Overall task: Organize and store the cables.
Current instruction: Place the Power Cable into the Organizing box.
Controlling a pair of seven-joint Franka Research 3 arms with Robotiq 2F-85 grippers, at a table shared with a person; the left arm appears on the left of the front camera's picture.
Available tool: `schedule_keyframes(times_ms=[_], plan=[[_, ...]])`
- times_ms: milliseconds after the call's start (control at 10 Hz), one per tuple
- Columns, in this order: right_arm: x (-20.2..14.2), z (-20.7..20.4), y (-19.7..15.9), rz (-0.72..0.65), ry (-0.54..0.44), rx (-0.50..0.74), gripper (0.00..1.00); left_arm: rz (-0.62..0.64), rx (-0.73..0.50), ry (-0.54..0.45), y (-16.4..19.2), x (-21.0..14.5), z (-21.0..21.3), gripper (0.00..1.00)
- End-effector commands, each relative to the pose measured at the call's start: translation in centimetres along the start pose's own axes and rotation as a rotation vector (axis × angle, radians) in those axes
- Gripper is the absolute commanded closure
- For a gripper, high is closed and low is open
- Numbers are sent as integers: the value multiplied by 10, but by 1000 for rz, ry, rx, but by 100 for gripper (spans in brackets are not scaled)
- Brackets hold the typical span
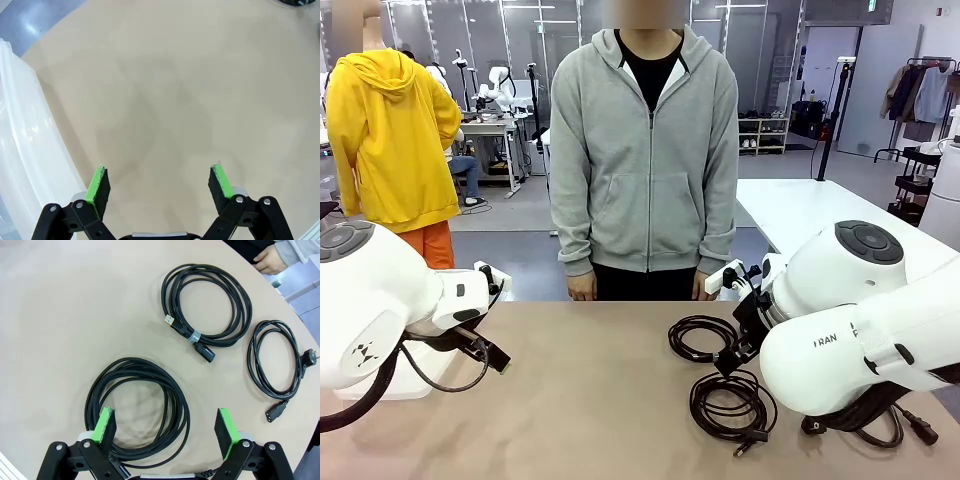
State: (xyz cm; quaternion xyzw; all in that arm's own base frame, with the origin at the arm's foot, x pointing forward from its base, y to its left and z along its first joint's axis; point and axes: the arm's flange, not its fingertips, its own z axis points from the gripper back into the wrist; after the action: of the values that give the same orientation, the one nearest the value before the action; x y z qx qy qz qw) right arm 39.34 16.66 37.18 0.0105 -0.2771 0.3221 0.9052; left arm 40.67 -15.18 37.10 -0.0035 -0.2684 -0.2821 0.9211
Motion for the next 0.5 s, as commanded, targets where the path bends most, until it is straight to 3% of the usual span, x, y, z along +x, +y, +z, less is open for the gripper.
schedule_keyframes(times_ms=[0,300,400], plan=[[0,0,0,-2,0,1,0,7,-4,-1,2,0,0,0],[0,0,0,0,0,0,0,-1,0,0,0,0,0,0],[11,24,-16,3,-27,47,0,-26,8,-9,12,13,18,0]])
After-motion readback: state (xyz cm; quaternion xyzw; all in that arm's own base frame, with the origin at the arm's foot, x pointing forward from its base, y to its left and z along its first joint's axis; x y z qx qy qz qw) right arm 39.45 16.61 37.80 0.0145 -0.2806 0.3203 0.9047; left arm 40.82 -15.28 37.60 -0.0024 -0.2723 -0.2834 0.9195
